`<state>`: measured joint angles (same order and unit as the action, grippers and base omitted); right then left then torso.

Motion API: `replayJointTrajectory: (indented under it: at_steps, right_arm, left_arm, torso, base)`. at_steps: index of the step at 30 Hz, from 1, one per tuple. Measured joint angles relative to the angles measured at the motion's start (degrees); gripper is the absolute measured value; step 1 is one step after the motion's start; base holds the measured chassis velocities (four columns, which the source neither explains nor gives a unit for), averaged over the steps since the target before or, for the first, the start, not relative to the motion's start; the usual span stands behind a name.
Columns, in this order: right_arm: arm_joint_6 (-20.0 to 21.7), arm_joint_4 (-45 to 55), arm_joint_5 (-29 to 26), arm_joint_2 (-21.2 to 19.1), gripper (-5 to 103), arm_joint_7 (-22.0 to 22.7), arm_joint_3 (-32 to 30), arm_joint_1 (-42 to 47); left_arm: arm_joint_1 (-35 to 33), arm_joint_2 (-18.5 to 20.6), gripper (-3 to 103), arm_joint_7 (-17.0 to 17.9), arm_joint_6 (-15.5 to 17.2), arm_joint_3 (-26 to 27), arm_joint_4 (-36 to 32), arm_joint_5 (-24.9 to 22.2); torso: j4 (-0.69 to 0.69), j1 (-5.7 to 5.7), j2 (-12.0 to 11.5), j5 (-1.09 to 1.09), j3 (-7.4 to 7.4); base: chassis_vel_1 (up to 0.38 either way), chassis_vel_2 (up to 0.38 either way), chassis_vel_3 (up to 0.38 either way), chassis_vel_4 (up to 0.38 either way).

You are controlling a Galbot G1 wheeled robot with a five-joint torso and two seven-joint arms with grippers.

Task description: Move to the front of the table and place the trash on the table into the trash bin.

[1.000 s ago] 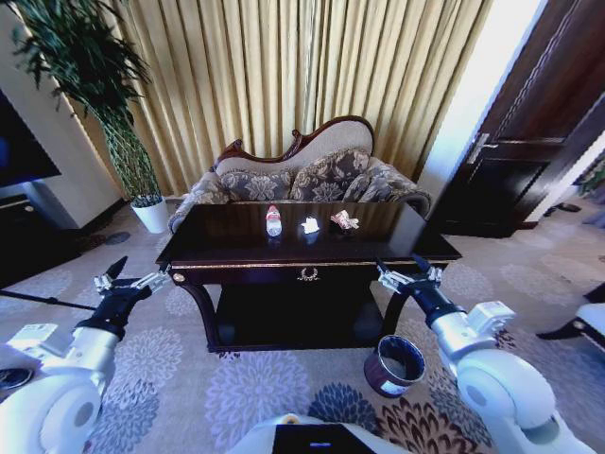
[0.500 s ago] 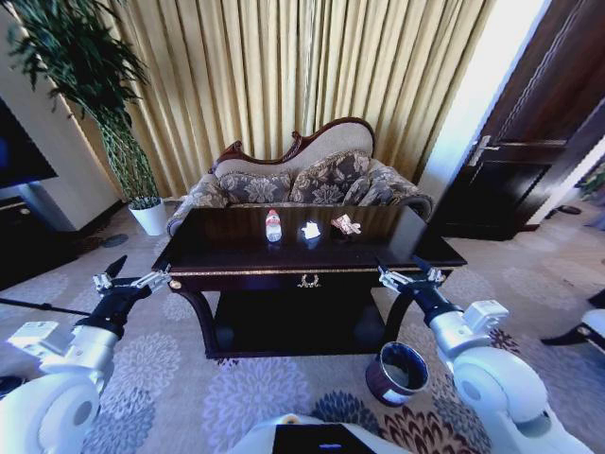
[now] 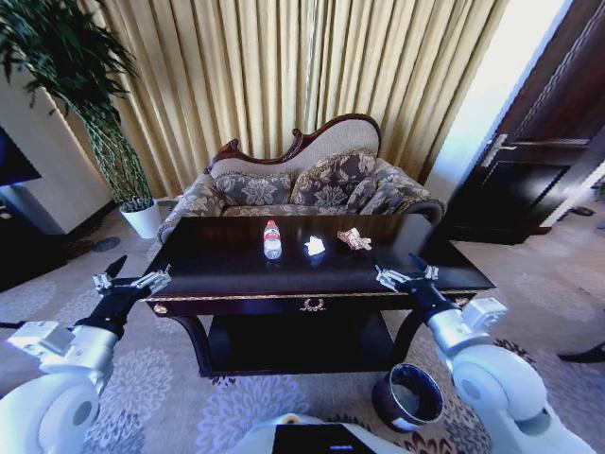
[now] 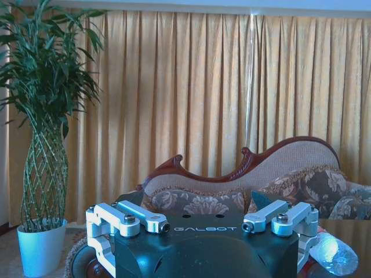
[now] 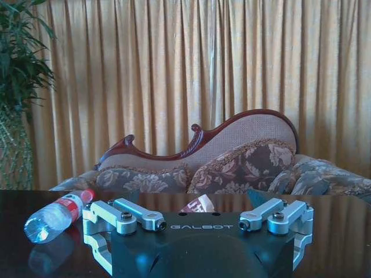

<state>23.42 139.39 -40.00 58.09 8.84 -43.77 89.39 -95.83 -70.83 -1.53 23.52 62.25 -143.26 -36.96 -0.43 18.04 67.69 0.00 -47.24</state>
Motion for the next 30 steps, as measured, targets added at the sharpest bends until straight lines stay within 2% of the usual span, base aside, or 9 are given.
replayJointTrajectory:
  at_steps: [4, 9, 13, 19, 20, 23, 30]
  right_arm:
    - [1.23, -4.08, -4.11, -3.86, 100, 0.05, 1.41, -4.79]
    - [3.14, -10.26, -7.66, -7.72, 100, 0.08, 2.94, -11.09]
    - [5.09, -16.22, -11.27, -11.43, 100, 1.72, 7.62, -18.27]
    - [5.97, -20.92, -12.37, -12.99, 100, 2.18, 14.37, -25.58]
    - [6.22, -23.59, -12.40, -13.09, 100, 2.22, 18.21, -30.14]
    - [6.34, -27.76, -12.30, -12.78, 100, 2.33, 23.39, -36.30]
    - [6.56, -35.49, -11.68, -11.11, 100, 2.39, 30.50, -44.19]
  left_arm:
    - [-0.22, -0.28, 100, 0.00, -1.69, -0.44, 0.01, -0.14]
    - [-0.75, -1.00, 100, -0.01, -2.09, -0.34, 0.03, 0.11]
    - [-1.30, -1.79, 100, 0.18, -2.10, 0.43, 0.03, 0.55]
    - [-1.35, -2.36, 100, 0.66, -1.95, 0.34, 0.03, 1.32]
    - [-1.35, -2.54, 100, 0.76, -1.61, 0.22, 0.03, 1.76]
    - [-1.50, -2.94, 100, 1.07, -1.05, 0.25, 0.03, 2.15]
    - [-1.91, -3.78, 100, 1.22, -1.12, 0.47, 0.03, 3.16]
  torso:
    - [-0.01, 0.00, 0.00, 0.00, 0.00]
    - [0.00, 0.06, -0.03, 0.00, -0.03]
    - [0.01, 0.06, -0.03, 0.01, -0.03]
    - [0.00, 0.04, -0.02, -0.02, -0.02]
    - [0.00, 0.05, -0.02, 0.01, -0.03]
    - [0.01, 0.05, -0.03, -0.01, -0.03]
    - [0.00, 0.05, -0.02, -0.01, -0.03]
  base:
    - [0.000, 0.000, 0.000, 0.000]
    - [0.000, 0.000, 0.000, 0.000]
    - [0.000, 0.000, 0.000, 0.000]
    - [0.000, 0.000, 0.000, 0.000]
    - [0.000, 0.000, 0.000, 0.000]
    - [0.000, 0.000, 0.000, 0.000]
    - [0.000, 0.000, 0.000, 0.000]
